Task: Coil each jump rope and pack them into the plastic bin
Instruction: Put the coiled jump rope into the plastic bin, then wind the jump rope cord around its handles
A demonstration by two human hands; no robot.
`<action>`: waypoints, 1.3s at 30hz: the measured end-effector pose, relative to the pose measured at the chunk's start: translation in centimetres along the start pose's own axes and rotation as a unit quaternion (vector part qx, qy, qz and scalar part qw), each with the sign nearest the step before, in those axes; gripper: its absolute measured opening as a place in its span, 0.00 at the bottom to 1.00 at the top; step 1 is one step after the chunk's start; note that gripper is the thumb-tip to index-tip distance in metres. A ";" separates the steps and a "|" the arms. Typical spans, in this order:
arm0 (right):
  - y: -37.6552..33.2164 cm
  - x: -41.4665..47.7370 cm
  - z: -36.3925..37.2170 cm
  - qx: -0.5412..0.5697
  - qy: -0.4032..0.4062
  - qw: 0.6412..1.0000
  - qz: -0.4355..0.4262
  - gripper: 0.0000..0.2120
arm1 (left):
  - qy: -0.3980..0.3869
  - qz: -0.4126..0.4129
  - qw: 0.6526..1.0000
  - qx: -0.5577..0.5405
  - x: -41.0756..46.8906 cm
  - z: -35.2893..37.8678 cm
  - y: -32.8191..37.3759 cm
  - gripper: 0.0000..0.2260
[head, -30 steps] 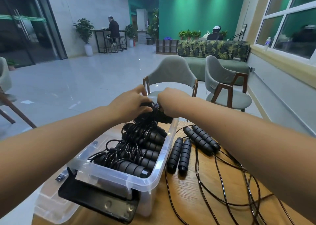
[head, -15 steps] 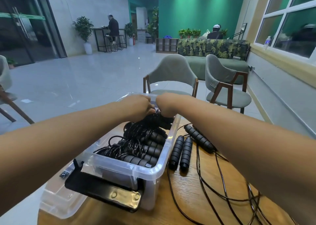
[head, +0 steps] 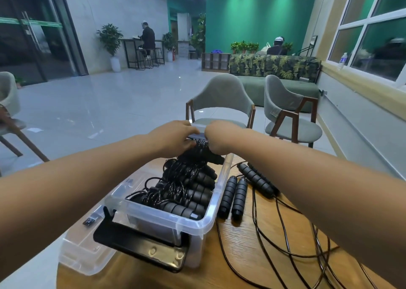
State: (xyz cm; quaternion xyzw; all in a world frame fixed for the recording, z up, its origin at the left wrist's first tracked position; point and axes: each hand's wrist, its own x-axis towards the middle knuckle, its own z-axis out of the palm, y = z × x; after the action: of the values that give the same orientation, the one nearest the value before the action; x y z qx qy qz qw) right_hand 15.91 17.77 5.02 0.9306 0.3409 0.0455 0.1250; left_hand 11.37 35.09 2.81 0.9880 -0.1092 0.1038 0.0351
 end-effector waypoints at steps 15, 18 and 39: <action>9.9 -8.5 2.1 0.217 0.104 0.968 0.067 0.17 | 0.046 -0.018 0.989 -0.139 -0.6 -3.4 10.2 0.13; 12.0 -11.6 3.6 0.215 0.072 0.970 0.091 0.16 | 0.028 -0.009 0.989 -0.142 -0.3 -3.0 13.5 0.14; 16.3 -15.7 19.0 0.278 -0.037 0.904 0.322 0.26 | -0.053 -0.043 0.982 -0.173 -1.4 6.9 24.7 0.10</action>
State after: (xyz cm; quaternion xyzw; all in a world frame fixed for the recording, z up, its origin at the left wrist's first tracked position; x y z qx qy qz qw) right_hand 17.28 -8.22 -9.00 0.9877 0.0170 -0.0481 -0.1475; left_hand 5.87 10.66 -3.09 0.9748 -0.0846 0.0288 0.2044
